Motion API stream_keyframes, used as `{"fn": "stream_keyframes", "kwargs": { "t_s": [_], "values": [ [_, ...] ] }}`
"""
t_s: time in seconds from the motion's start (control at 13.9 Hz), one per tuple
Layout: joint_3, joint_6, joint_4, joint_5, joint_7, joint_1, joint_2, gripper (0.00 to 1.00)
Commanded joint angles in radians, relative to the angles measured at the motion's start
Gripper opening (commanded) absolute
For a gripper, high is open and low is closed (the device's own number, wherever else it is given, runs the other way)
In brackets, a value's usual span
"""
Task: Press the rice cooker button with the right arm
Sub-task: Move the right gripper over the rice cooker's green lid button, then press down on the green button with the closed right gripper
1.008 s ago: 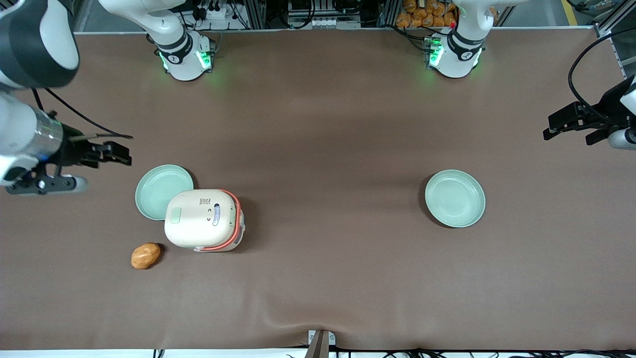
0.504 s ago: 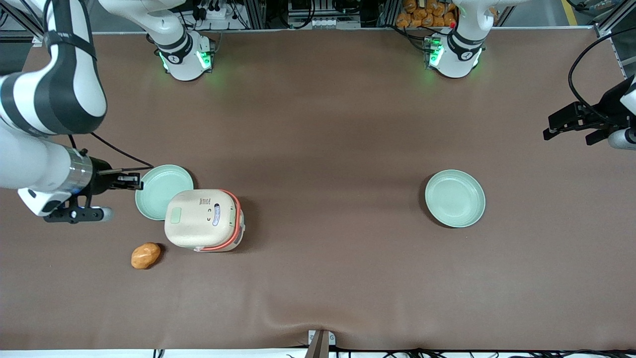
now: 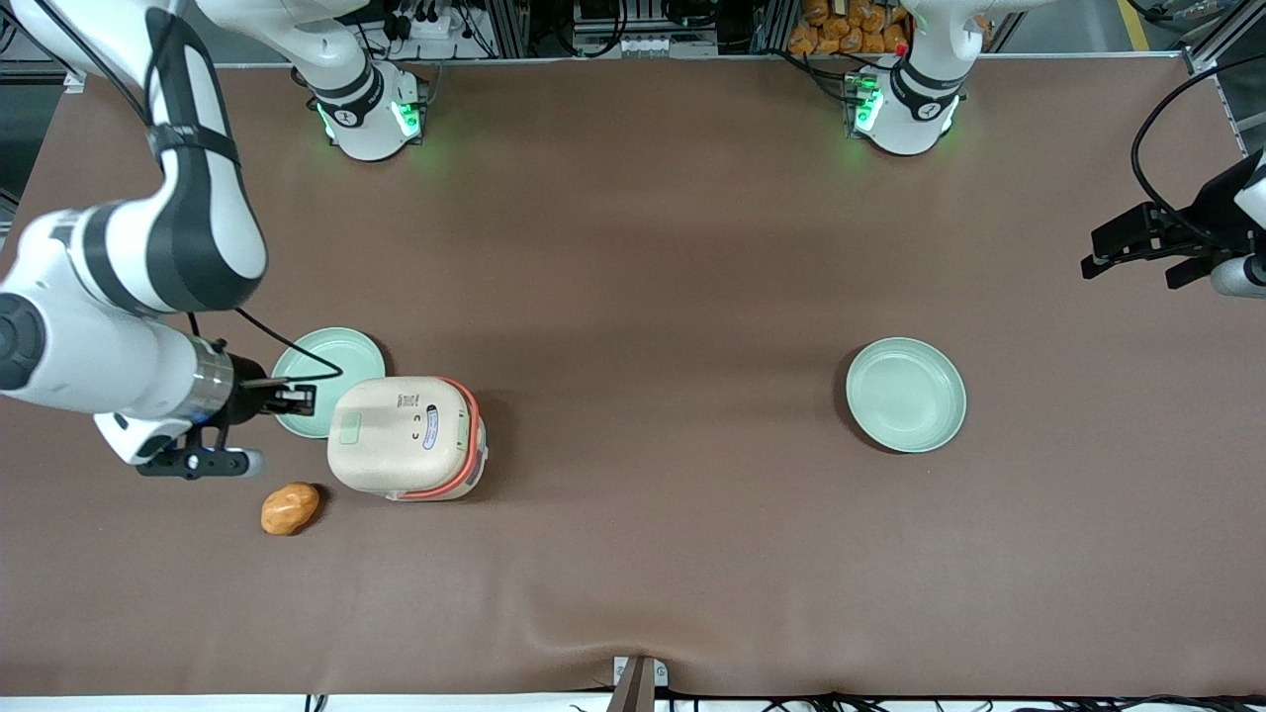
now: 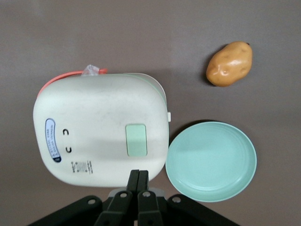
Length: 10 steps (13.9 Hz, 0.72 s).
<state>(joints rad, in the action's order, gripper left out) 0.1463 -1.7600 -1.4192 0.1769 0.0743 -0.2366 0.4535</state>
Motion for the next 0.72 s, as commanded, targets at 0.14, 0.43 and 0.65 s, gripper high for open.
{"fn": "stream_keyframes", "kwargs": {
  "t_s": [0.14,0.43,0.65],
  "values": [
    [0.002,-0.047,0.008,0.039,0.015,-0.004,0.051,0.00],
    [0.002,-0.053,0.006,0.044,0.015,-0.007,0.077,0.00],
    [0.002,-0.049,0.006,0.042,0.013,-0.012,0.088,0.00]
  ]
}}
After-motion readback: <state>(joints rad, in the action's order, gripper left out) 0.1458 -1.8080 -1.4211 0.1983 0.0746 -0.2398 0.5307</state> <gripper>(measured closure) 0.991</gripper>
